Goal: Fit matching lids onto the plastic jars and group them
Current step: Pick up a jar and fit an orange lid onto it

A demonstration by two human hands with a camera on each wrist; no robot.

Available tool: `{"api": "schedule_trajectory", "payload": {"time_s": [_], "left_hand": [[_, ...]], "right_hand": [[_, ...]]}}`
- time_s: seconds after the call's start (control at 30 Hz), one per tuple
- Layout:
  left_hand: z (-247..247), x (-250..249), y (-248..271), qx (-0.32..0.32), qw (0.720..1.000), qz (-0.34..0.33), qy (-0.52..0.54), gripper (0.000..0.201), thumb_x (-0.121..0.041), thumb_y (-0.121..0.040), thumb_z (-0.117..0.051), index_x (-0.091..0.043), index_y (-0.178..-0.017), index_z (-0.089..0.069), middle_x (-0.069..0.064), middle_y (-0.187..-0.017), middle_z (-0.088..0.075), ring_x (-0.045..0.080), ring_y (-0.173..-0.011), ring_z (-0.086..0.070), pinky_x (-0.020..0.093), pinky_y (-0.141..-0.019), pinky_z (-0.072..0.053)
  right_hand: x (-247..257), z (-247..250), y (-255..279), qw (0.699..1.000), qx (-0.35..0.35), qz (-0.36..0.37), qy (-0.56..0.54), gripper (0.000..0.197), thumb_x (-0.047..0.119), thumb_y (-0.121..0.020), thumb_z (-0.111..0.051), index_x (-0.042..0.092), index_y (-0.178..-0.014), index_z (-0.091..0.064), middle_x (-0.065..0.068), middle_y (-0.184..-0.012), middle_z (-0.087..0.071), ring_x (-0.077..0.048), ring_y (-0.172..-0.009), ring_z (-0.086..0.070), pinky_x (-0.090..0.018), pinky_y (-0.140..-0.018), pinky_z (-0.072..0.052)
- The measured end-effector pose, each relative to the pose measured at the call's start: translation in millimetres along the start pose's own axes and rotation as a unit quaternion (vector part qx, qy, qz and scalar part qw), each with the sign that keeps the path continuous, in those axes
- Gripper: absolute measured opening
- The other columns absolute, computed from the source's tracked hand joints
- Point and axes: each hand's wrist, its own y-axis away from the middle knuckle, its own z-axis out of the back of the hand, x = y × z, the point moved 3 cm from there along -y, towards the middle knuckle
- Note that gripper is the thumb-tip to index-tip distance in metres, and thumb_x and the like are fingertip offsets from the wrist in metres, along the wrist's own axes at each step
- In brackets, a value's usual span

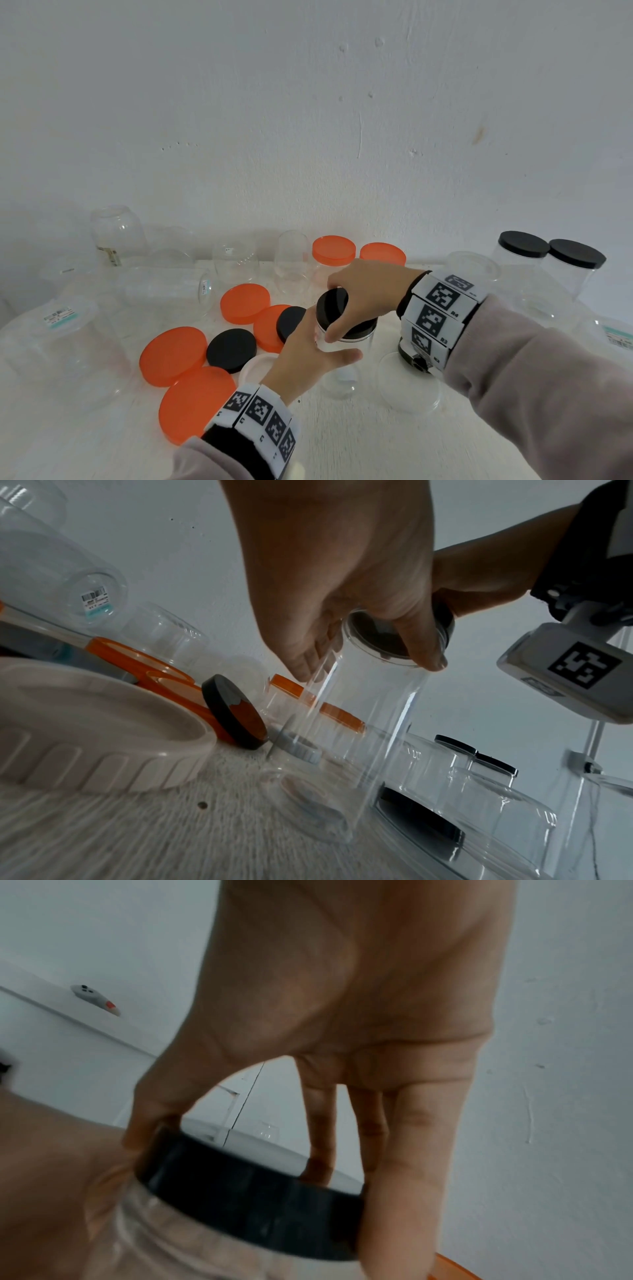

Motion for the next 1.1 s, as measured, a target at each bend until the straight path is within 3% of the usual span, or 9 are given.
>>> {"api": "schedule_trajectory", "payload": {"time_s": [0.1,0.2,0.27,0.43,0.63,0.77,0.83,0.97,1.1], "left_hand": [[0,0,0,0.003,1.0,-0.002,0.0,0.079,-0.039,-0.066,-0.085,-0.042,-0.13,-0.039,-0.022,-0.124,-0.056,0.0,-0.12,-0.05,0.024,-0.098,-0.041],[0,0,0,0.002,1.0,-0.002,0.011,0.084,-0.037,-0.065,-0.086,-0.036,-0.135,-0.039,-0.021,-0.127,-0.056,0.001,-0.122,-0.048,0.03,-0.105,-0.039],[-1,0,-1,-0.002,1.0,-0.003,0.01,0.086,-0.037,-0.064,-0.086,-0.033,-0.136,-0.038,-0.02,-0.128,-0.055,0.001,-0.123,-0.047,0.032,-0.107,-0.038],[-1,0,0,-0.005,1.0,-0.004,0.0,0.085,-0.042,-0.062,-0.086,-0.034,-0.133,-0.041,-0.02,-0.124,-0.057,0.0,-0.121,-0.049,0.026,-0.103,-0.039],[0,-1,2,0.001,1.0,-0.009,-0.007,0.083,-0.041,-0.064,-0.085,-0.038,-0.133,-0.041,-0.021,-0.123,-0.058,-0.001,-0.119,-0.05,0.025,-0.102,-0.039],[-1,-3,3,-0.003,1.0,-0.007,-0.006,0.083,-0.037,-0.066,-0.085,-0.036,-0.135,-0.04,-0.02,-0.123,-0.058,0.0,-0.117,-0.052,0.026,-0.1,-0.042],[-2,-3,4,-0.005,1.0,-0.007,-0.008,0.081,-0.036,-0.067,-0.085,-0.035,-0.134,-0.04,-0.02,-0.122,-0.058,0.001,-0.116,-0.053,0.025,-0.098,-0.044],[-2,-5,6,-0.007,1.0,-0.007,-0.013,0.077,-0.037,-0.067,-0.085,-0.034,-0.131,-0.042,-0.02,-0.12,-0.058,-0.002,-0.113,-0.053,0.015,-0.084,-0.043],[-2,-5,7,0.002,1.0,-0.012,0.001,0.08,-0.034,-0.067,-0.085,-0.033,-0.133,-0.041,-0.017,-0.123,-0.059,0.001,-0.117,-0.052,0.023,-0.098,-0.042]], "right_hand": [[1,0,0,1.0,-0.001,-0.01,-0.01,0.065,0.073,-0.06,-0.07,0.021,-0.098,-0.059,0.006,-0.091,-0.062,-0.013,-0.08,-0.061,-0.025,-0.06,-0.048],[1,4,2,0.995,0.095,-0.012,0.004,0.08,0.06,-0.064,-0.076,0.031,-0.132,-0.044,0.013,-0.115,-0.047,-0.017,-0.111,-0.051,-0.038,-0.09,-0.05],[2,7,4,0.992,0.123,0.002,0.022,0.093,0.048,-0.067,-0.08,0.036,-0.145,-0.03,0.01,-0.124,-0.039,-0.017,-0.121,-0.041,-0.04,-0.097,-0.045],[1,9,4,0.996,0.081,0.029,0.021,0.089,0.05,-0.064,-0.081,0.036,-0.141,-0.037,0.016,-0.108,-0.033,-0.009,-0.109,-0.037,-0.031,-0.089,-0.043],[1,6,4,0.998,0.053,0.034,0.001,0.083,0.056,-0.06,-0.079,0.034,-0.133,-0.047,0.016,-0.107,-0.043,-0.008,-0.103,-0.046,-0.035,-0.088,-0.051],[1,3,6,0.999,0.025,0.028,-0.018,0.054,0.062,-0.058,-0.077,0.033,-0.1,-0.056,0.013,-0.092,-0.057,-0.012,-0.09,-0.058,-0.034,-0.075,-0.056],[0,0,6,1.0,-0.002,0.021,-0.019,0.054,0.066,-0.059,-0.074,0.026,-0.091,-0.059,0.009,-0.086,-0.061,-0.012,-0.083,-0.06,-0.03,-0.068,-0.055],[2,-6,7,1.0,-0.025,-0.009,-0.009,0.063,0.073,-0.063,-0.067,0.018,-0.092,-0.06,0.003,-0.086,-0.063,-0.012,-0.073,-0.058,-0.022,-0.054,-0.041],[3,3,7,0.997,0.081,-0.017,0.005,0.073,0.062,-0.066,-0.075,0.023,-0.123,-0.051,0.009,-0.111,-0.056,-0.018,-0.103,-0.057,-0.031,-0.079,-0.05]]}}
